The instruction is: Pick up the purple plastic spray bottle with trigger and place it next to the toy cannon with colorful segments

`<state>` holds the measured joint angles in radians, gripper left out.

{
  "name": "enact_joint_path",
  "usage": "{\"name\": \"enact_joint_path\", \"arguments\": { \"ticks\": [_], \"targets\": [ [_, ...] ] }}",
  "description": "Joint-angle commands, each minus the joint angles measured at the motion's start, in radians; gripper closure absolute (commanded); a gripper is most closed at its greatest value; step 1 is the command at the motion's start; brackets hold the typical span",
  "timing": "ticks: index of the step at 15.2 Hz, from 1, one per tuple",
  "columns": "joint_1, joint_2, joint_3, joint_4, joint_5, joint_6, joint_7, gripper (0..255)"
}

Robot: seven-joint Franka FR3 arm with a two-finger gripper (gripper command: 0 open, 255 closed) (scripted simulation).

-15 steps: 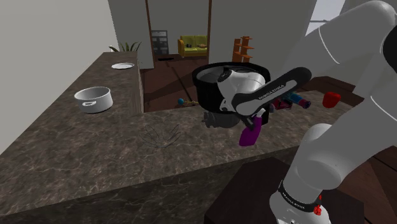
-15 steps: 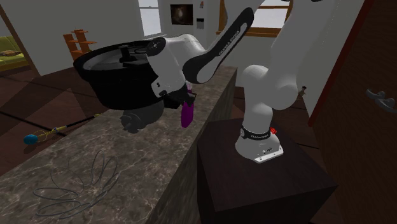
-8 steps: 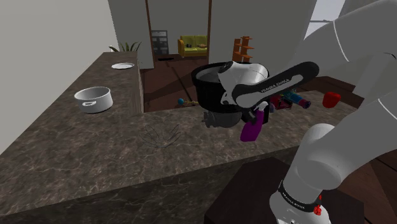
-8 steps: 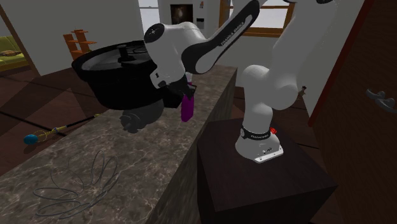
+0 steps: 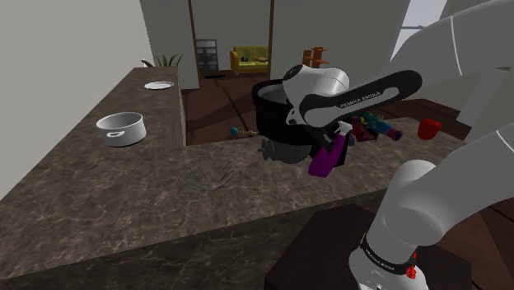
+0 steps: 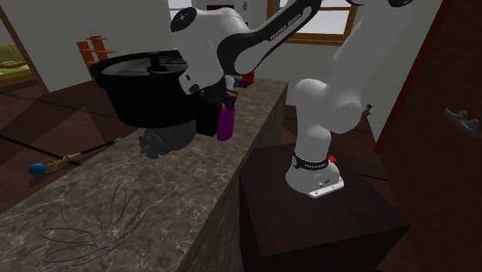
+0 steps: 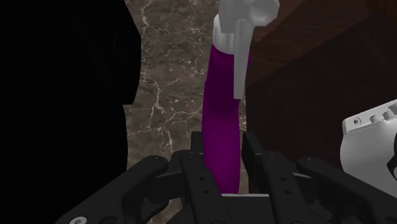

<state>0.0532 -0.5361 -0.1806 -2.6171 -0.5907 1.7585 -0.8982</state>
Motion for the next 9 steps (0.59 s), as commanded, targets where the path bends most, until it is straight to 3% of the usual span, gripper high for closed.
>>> {"name": "enact_joint_path", "arguments": {
  "ticks": [1,9],
  "targets": [
    [-0.002,-0.015,0.002,0.025,0.004,-0.026,-0.011,255],
    [-0.001,-0.048,0.021,0.106,0.023,-0.129,-0.058,255]
  ]
}}
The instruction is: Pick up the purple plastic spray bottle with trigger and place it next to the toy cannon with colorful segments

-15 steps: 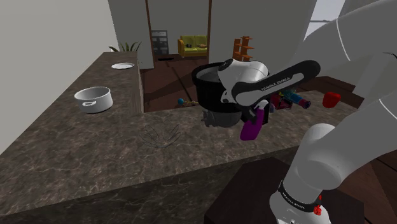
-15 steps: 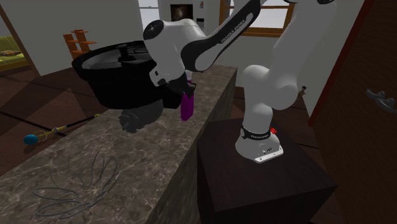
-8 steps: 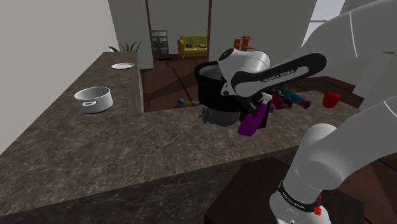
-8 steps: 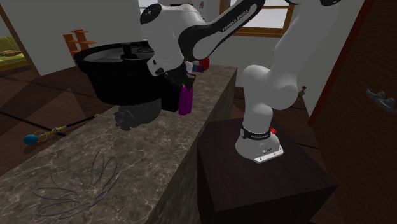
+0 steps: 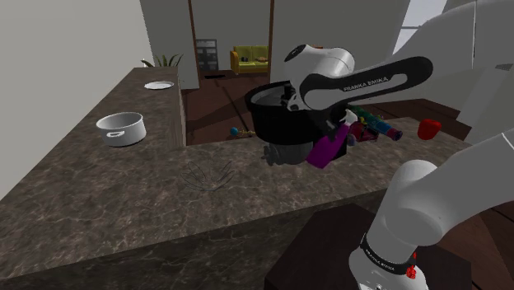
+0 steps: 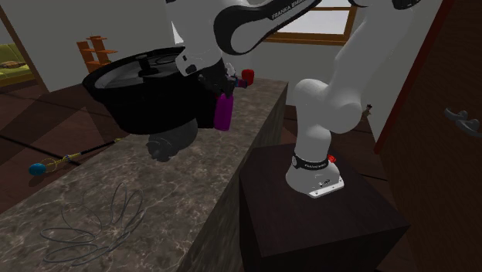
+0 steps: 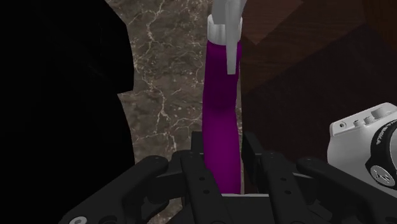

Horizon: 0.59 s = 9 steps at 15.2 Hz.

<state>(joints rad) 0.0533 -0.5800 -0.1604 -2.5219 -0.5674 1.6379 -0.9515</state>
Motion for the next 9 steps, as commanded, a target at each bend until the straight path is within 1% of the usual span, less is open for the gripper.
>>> {"name": "enact_joint_path", "arguments": {
  "ticks": [1,9],
  "targets": [
    [0.0,-0.006,0.003,0.021,0.001,-0.021,-0.011,255],
    [0.001,-0.02,0.02,0.114,0.014,-0.118,-0.056,255]
  ]
}}
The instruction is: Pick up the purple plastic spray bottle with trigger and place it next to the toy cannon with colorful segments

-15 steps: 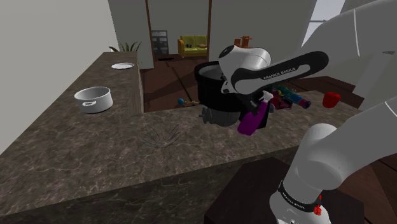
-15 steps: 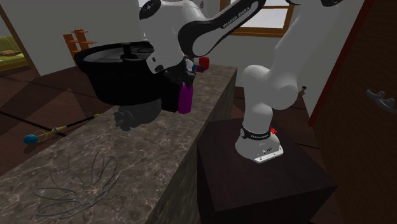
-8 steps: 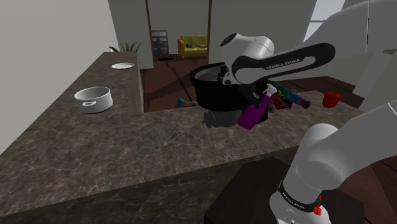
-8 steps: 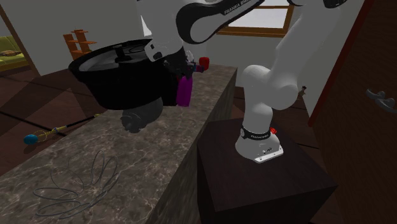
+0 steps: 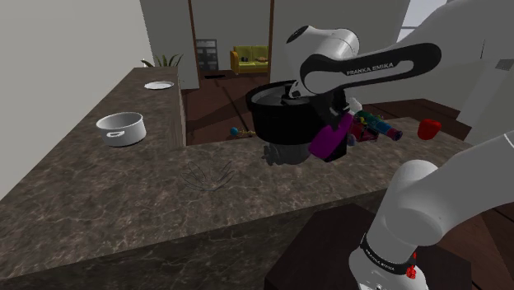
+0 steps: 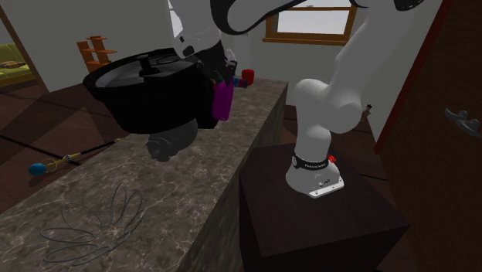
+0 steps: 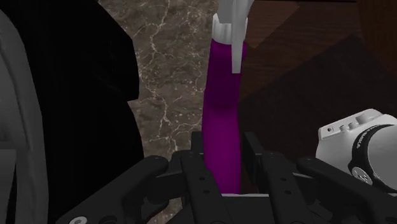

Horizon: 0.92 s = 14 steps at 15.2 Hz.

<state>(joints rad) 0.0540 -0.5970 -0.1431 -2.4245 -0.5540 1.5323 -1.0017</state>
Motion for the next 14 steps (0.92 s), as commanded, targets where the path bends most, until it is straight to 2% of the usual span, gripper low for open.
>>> {"name": "enact_joint_path", "arguments": {
  "ticks": [1,14],
  "targets": [
    [0.0,-0.004,0.005,0.029,0.001,-0.024,-0.011,255],
    [-0.001,0.009,0.029,0.204,0.009,-0.172,-0.083,255]
  ]
}}
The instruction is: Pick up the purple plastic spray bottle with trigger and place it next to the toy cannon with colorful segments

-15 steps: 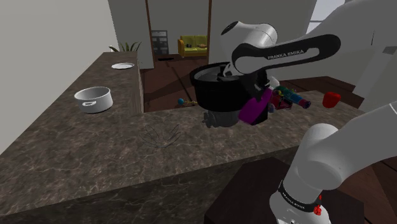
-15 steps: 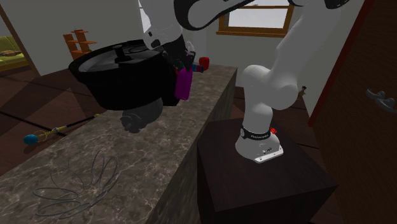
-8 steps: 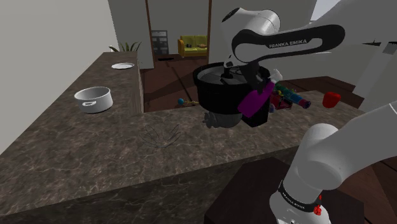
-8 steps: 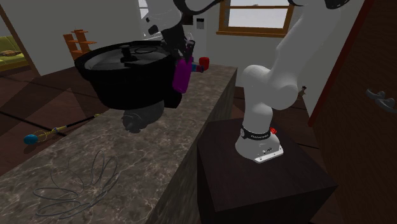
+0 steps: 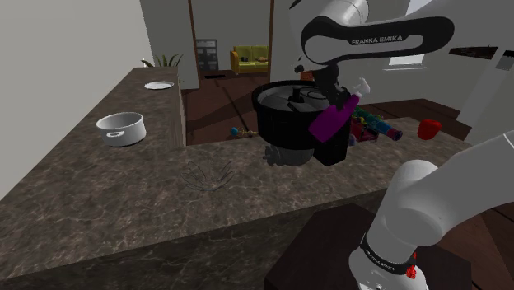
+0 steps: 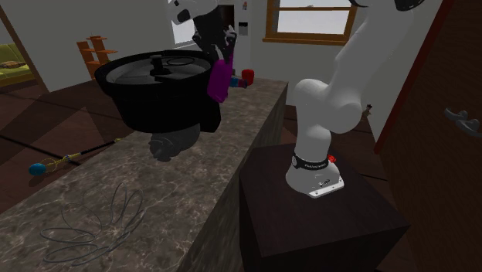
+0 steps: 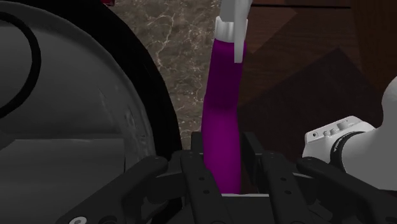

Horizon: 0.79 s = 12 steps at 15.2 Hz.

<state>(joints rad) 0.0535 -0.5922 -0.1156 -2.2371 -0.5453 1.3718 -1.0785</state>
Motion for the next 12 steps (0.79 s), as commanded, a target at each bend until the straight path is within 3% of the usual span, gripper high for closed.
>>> {"name": "enact_joint_path", "arguments": {
  "ticks": [1,5,12],
  "targets": [
    [0.0,0.006,0.004,0.031,0.0,-0.023,-0.012,255],
    [-0.001,0.016,0.01,0.087,0.0,-0.063,-0.033,255],
    [-0.057,-0.043,-0.131,0.03,-0.121,0.025,-0.176,255]
  ]
}}
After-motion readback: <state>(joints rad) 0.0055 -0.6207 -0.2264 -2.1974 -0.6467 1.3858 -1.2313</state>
